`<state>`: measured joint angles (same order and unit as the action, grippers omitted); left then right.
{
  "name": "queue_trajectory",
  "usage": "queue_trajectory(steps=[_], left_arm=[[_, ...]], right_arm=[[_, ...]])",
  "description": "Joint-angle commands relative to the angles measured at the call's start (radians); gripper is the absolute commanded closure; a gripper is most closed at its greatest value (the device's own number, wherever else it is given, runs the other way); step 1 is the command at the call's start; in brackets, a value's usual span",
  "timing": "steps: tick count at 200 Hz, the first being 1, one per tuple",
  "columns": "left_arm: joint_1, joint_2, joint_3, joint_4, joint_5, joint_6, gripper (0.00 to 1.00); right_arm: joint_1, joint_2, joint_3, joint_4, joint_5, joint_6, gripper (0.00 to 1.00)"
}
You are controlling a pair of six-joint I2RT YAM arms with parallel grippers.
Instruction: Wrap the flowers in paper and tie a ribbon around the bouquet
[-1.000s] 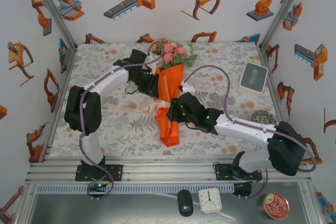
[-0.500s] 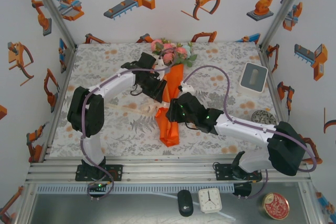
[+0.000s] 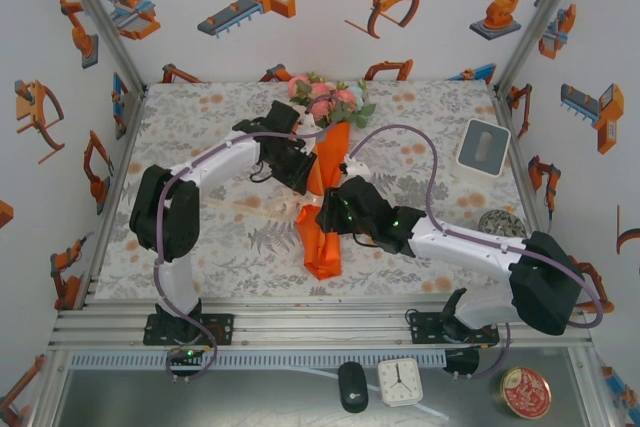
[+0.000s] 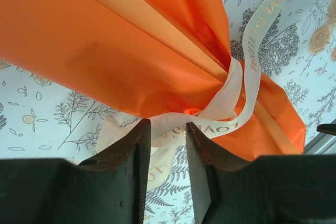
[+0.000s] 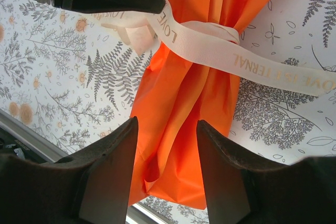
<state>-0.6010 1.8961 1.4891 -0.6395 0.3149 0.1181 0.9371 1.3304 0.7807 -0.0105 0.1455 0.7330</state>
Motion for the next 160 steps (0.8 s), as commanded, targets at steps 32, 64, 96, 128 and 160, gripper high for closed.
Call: queue_trajectory(steps=[32, 64, 96, 128, 160], left_arm=[[0.005, 0.039, 0.016, -0.022, -0.025, 0.022, 0.72], [0.004, 0.055, 0.03, -0.017, -0.077, -0.013, 0.83], [0.004, 0.026, 0.025, 0.004, -0.047, -0.106, 0.91], [0.004, 0.017, 0.013, 0.018, -0.031, -0.177, 0.92], [0.02, 0.037, 0.03, -0.004, -0.068, -0.214, 0.94]], right_arm=[[-0.003, -0.011, 0.008, 0.015, -0.002, -0.003, 0.54], [-0.003, -0.004, 0.014, 0.016, -0.011, -0.006, 0.53], [0.01, -0.001, 0.073, -0.023, -0.017, 0.042, 0.54], [0.1, 0.091, 0.182, -0.093, 0.09, 0.343, 0.59], [0.155, 0.277, 0.373, -0.22, 0.172, 0.68, 0.56]])
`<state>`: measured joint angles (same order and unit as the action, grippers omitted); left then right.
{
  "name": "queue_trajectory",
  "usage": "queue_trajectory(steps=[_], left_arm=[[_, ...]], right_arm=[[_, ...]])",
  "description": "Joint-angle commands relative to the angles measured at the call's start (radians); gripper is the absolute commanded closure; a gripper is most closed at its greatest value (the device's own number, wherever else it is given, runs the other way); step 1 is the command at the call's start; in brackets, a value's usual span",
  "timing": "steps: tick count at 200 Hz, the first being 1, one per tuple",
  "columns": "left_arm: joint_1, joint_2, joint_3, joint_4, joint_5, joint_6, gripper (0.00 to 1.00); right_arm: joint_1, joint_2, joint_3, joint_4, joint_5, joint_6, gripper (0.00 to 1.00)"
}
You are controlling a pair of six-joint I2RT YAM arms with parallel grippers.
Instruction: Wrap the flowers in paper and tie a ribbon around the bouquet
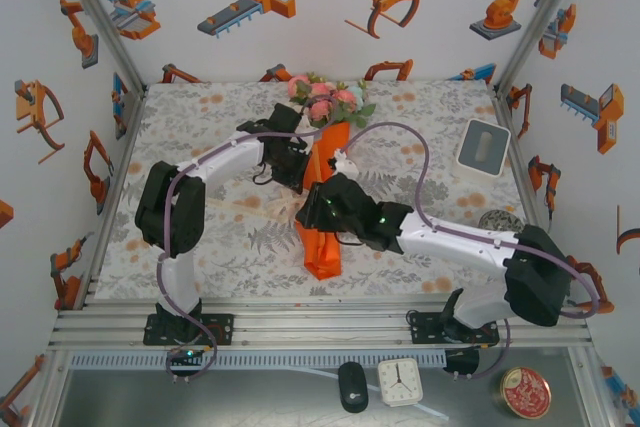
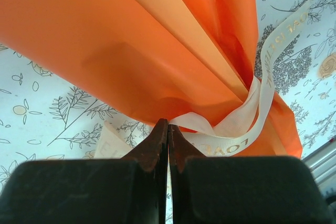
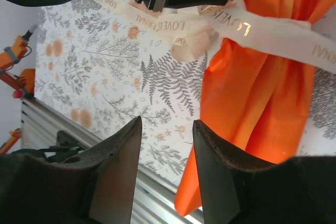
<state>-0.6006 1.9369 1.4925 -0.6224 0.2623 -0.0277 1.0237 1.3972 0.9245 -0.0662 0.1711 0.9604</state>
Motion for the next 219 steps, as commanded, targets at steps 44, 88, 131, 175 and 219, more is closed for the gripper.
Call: queue_trajectory(steps=[44, 88, 131, 175, 219], left_arm=[[0.047, 0.01, 0.042, -0.032, 0.016, -0.079, 0.94], [0.055, 0.01, 0.049, -0.037, 0.051, -0.077, 0.94], [0.062, 0.014, 0.052, -0.042, 0.067, -0.076, 0.94], [0.063, 0.019, 0.053, -0.041, 0.072, -0.08, 0.94], [0.063, 0.018, 0.055, -0.043, 0.072, -0.08, 0.94]], right_arm=[[0.077, 0.371, 0.244, 0.12, 0.139, 0.451, 0.73], [0.128, 0.431, 0.258, 0.146, 0.294, 0.03, 0.69], [0.126, 0.469, 0.226, 0.27, 0.331, -0.166, 0.65], [0.119, 0.523, 0.253, 0.261, 0.36, -0.215, 0.52], [0.093, 0.562, 0.235, 0.342, 0.3, -0.265, 0.56]])
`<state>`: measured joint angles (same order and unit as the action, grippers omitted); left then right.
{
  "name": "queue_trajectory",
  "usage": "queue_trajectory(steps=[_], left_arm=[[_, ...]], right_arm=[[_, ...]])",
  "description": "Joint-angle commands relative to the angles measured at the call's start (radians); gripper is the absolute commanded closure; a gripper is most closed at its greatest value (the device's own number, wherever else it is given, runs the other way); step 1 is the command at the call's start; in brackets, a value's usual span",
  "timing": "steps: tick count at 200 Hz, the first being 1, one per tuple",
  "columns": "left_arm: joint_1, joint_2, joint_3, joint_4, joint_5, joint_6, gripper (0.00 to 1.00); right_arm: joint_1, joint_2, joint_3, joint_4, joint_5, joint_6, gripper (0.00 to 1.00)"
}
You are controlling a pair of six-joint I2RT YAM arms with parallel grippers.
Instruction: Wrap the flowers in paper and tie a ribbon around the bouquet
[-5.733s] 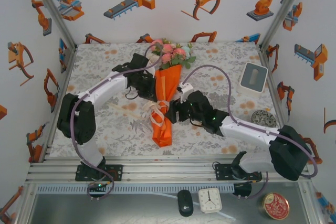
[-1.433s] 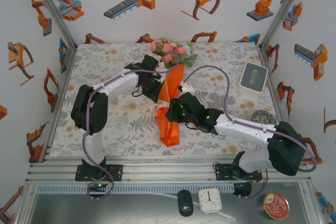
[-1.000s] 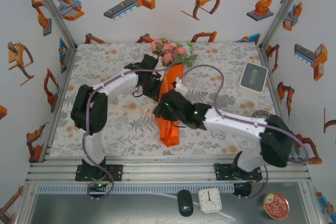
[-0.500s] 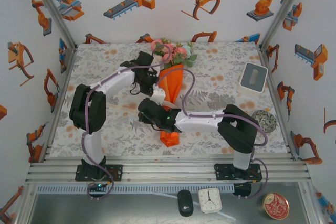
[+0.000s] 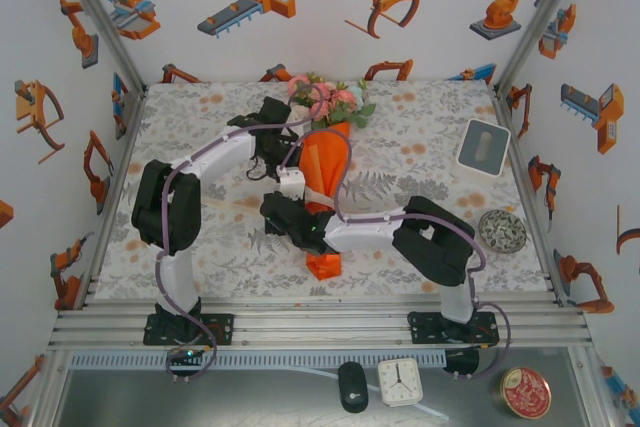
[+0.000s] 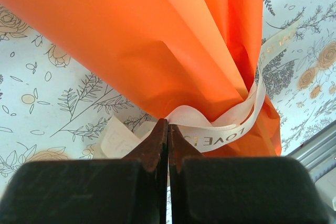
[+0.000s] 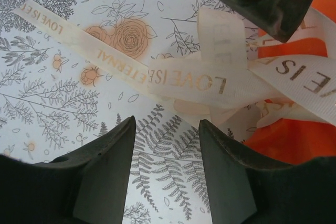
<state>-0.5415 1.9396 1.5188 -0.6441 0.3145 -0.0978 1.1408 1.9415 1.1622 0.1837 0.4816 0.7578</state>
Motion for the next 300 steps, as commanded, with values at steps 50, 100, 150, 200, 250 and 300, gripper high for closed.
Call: queue_trajectory(steps=[50, 100, 150, 200, 250, 300], left_arm=[[0.003, 0.01, 0.03, -0.024, 0.018, -0.011, 0.94], [0.004, 0.012, 0.028, -0.023, 0.016, -0.014, 0.93], [0.005, 0.015, 0.03, -0.024, 0.015, -0.017, 0.93], [0.009, 0.022, 0.034, -0.026, 0.015, -0.017, 0.93], [0.015, 0.024, 0.037, -0.028, 0.014, -0.021, 0.93], [0.016, 0.024, 0.038, -0.028, 0.017, -0.025, 0.93]], right_arm=[[-0.058, 0.045, 0.007, 0.125, -0.076, -0.099, 0.73], [-0.071, 0.078, 0.021, 0.13, -0.142, -0.092, 0.71], [-0.072, 0.113, 0.048, 0.121, -0.148, -0.15, 0.72], [-0.078, 0.16, 0.088, 0.097, -0.199, -0.187, 0.72], [-0.078, 0.17, 0.083, 0.104, -0.273, -0.187, 0.6], [-0.078, 0.194, 0.114, 0.067, -0.279, -0.183, 0.7]])
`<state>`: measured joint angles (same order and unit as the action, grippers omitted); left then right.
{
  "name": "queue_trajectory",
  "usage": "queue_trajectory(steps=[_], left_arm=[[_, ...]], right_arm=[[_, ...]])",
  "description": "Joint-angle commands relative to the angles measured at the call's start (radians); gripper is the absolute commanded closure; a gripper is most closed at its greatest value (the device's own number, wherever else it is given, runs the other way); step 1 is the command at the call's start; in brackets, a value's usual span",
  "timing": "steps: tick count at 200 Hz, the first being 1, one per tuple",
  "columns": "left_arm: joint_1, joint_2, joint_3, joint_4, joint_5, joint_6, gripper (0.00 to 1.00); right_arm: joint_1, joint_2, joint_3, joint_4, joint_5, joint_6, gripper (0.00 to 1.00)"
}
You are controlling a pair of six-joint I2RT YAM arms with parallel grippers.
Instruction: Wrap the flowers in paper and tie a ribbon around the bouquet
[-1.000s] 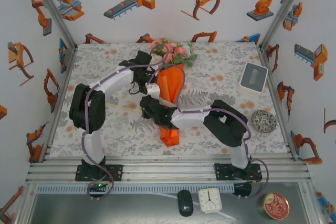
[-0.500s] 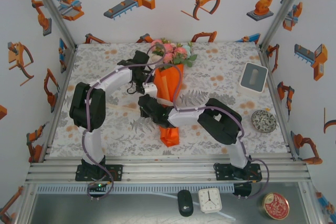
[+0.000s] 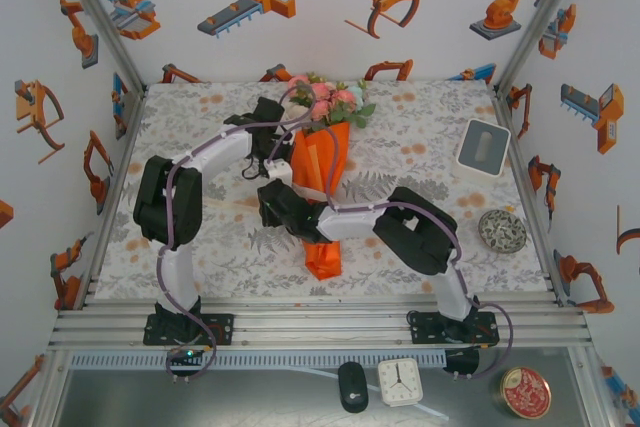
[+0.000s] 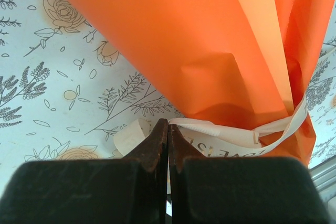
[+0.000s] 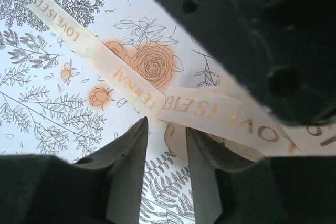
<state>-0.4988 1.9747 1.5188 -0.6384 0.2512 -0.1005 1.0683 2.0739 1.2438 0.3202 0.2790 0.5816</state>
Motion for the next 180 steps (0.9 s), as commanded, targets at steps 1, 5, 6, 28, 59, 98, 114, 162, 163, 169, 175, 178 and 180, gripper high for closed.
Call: queue_trajectory(steps=[1, 5, 6, 28, 59, 98, 114, 162, 163, 169, 175, 178, 180], left_arm=[[-0.026, -0.011, 0.038, -0.034, 0.08, -0.022, 0.93], [-0.027, -0.012, 0.038, -0.034, 0.08, -0.022, 0.93], [-0.026, -0.012, 0.038, -0.034, 0.08, -0.022, 0.93], [-0.025, -0.012, 0.037, -0.034, 0.08, -0.021, 0.93], [-0.026, -0.011, 0.038, -0.034, 0.082, -0.021, 0.93], [-0.025, -0.012, 0.037, -0.035, 0.081, -0.021, 0.93], [-0.025, -0.012, 0.037, -0.035, 0.081, -0.021, 0.93], [-0.018, -0.017, 0.034, -0.041, 0.074, -0.016, 0.93], [-0.017, -0.017, 0.034, -0.04, 0.074, -0.016, 0.93], [-0.016, -0.018, 0.035, -0.04, 0.074, -0.016, 0.93], [-0.014, -0.019, 0.035, -0.04, 0.076, -0.015, 0.93], [-0.013, -0.017, 0.035, -0.04, 0.076, -0.014, 0.93], [-0.013, -0.018, 0.034, -0.04, 0.076, -0.014, 0.93]], right_arm=[[-0.005, 0.061, 0.032, -0.069, -0.077, -0.007, 0.7], [-0.005, 0.061, 0.03, -0.069, -0.075, -0.006, 0.72], [-0.005, 0.061, 0.03, -0.069, -0.075, -0.006, 0.72], [-0.005, 0.04, 0.012, -0.073, -0.077, 0.005, 0.71], [-0.006, 0.002, -0.025, -0.087, -0.08, 0.013, 0.67], [-0.005, -0.007, -0.04, -0.086, -0.105, -0.003, 0.65], [-0.005, 0.008, -0.033, -0.093, -0.106, -0.002, 0.71], [-0.005, -0.006, -0.048, -0.094, -0.106, 0.005, 0.82], [-0.005, -0.007, -0.049, -0.094, -0.106, 0.005, 0.82], [-0.004, -0.021, -0.054, -0.097, -0.109, 0.008, 0.83], [-0.005, -0.033, -0.061, -0.098, -0.113, 0.011, 0.84], [-0.003, -0.039, -0.066, -0.098, -0.115, 0.012, 0.84], [-0.003, -0.043, -0.069, -0.098, -0.116, 0.013, 0.84]])
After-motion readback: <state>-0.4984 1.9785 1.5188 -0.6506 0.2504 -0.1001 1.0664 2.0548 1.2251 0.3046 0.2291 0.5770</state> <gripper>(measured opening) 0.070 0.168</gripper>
